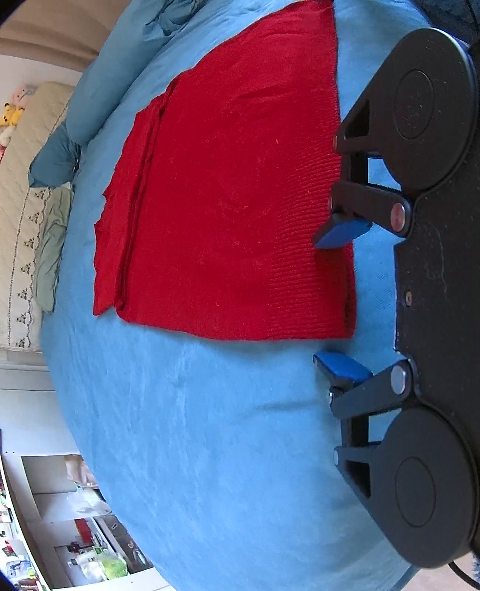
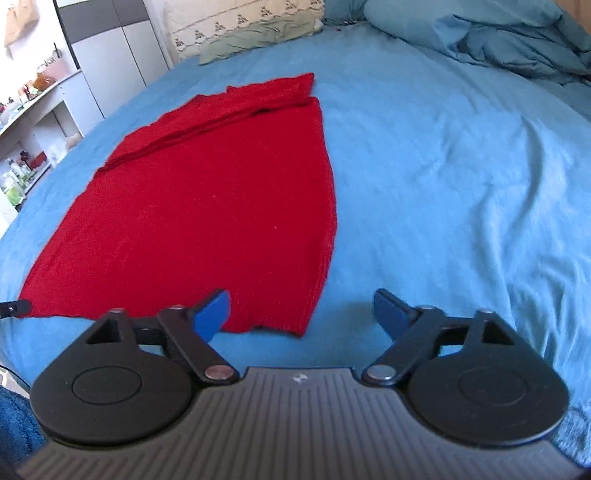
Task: Fold small clothes
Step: 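Grasp the sweater hem with the left gripper while the right gripper grasps it too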
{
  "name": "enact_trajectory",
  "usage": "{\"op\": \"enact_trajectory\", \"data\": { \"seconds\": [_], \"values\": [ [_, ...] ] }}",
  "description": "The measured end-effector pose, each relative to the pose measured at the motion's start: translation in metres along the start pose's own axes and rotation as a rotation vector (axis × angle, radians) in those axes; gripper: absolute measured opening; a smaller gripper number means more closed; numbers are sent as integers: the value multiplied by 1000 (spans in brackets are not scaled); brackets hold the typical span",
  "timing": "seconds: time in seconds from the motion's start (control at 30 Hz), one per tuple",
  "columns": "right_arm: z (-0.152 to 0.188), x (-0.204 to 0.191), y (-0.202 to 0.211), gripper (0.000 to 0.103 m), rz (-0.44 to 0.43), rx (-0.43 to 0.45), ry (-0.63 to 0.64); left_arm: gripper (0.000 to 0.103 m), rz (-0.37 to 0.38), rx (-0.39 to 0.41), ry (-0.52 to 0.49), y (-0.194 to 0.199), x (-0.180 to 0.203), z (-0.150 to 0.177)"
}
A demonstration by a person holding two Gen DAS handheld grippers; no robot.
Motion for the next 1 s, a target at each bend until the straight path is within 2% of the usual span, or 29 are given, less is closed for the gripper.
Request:
{"op": "enact_trajectory", "data": {
  "seconds": [0.13,0.2,0.47,0.57,0.6,0.63,0.7,0.8,1.0],
  "values": [
    [-3,-3,-9,86,9,-7,-24,58,3,9,17,-2,-2,-1],
    [-3,-5,-12,77,12,-8,-25,51,-1,14,21,-4,-1,-3],
    [2,-10,-17,55,-2,-4,0,40,-2,9,48,-4,-6,-2],
    [2,-10,-18,49,-3,-3,-3,26,-13,3,38,-5,-3,-1],
    [2,-10,-18,45,-3,-2,2,17,-9,0,38,-5,-2,-1],
    [2,-11,-18,42,-4,-3,8,13,-8,-1,37,-5,-2,-1],
    [2,-14,-19,29,-10,-4,28,8,-18,-3,26,-4,0,-2],
    [2,-19,-19,24,-8,4,52,6,-29,8,17,-1,1,-3],
    [-15,-19,-1,23,-33,62,27,6,-52,54,-15,18,8,-16]
  ]
}}
Point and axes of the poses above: each gripper's, at about its wrist camera, not at the fingertips, and y roughly against the way its jaws point, x to its right, z to its underside, the point moved 5 cm from there along -y, roughly the way its jaws point, and after that the axes turned 5 degrees about -x, right-handed, at the moved point
